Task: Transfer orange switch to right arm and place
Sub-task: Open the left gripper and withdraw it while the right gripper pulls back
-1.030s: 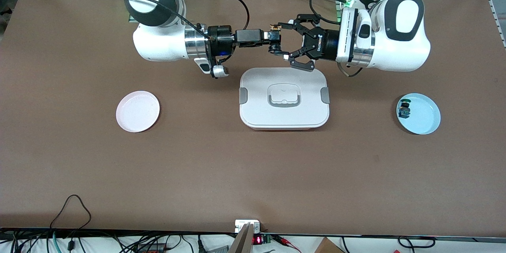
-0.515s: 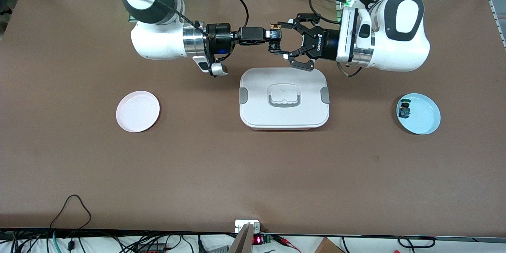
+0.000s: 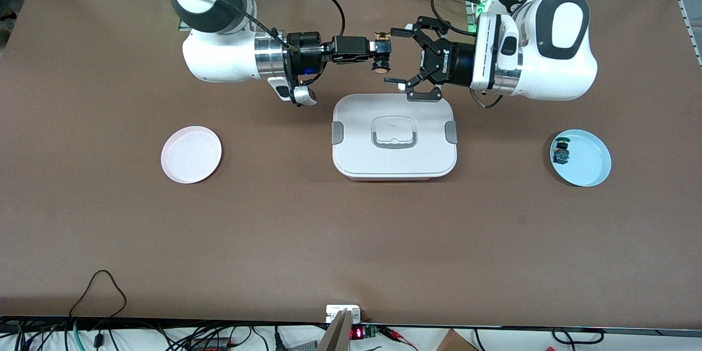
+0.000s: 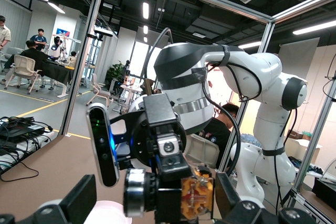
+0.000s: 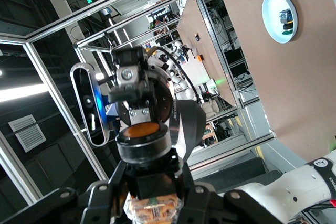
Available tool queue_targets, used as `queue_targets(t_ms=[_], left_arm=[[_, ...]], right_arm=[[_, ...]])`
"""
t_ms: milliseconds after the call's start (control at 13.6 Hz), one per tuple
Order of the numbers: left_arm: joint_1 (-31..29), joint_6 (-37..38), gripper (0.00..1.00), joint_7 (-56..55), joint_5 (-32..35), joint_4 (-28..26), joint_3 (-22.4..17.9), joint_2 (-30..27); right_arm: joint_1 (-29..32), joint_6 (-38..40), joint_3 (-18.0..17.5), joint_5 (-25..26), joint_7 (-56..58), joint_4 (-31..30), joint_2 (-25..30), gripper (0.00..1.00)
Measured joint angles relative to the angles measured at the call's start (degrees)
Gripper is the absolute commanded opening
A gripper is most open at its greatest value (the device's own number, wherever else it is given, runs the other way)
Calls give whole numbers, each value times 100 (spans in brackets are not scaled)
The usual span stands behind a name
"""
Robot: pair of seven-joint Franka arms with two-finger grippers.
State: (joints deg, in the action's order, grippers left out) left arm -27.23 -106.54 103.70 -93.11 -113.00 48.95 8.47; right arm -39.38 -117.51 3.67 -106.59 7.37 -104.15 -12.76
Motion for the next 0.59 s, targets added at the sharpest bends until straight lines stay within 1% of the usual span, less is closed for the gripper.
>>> queue_targets(t_ms=[147,441,589], left_arm=[[-127,-9,100,45,0,37,-33,85],[-758,202,100,410,14,60,-78,264],[-1051,374,100,459,156,67,-80,306]], right_arm=[[0,0,0,0,8,-3,0,0],[1,0,6,0,14,-6,0,0],[27,-2,25,0,25,-7,0,0]])
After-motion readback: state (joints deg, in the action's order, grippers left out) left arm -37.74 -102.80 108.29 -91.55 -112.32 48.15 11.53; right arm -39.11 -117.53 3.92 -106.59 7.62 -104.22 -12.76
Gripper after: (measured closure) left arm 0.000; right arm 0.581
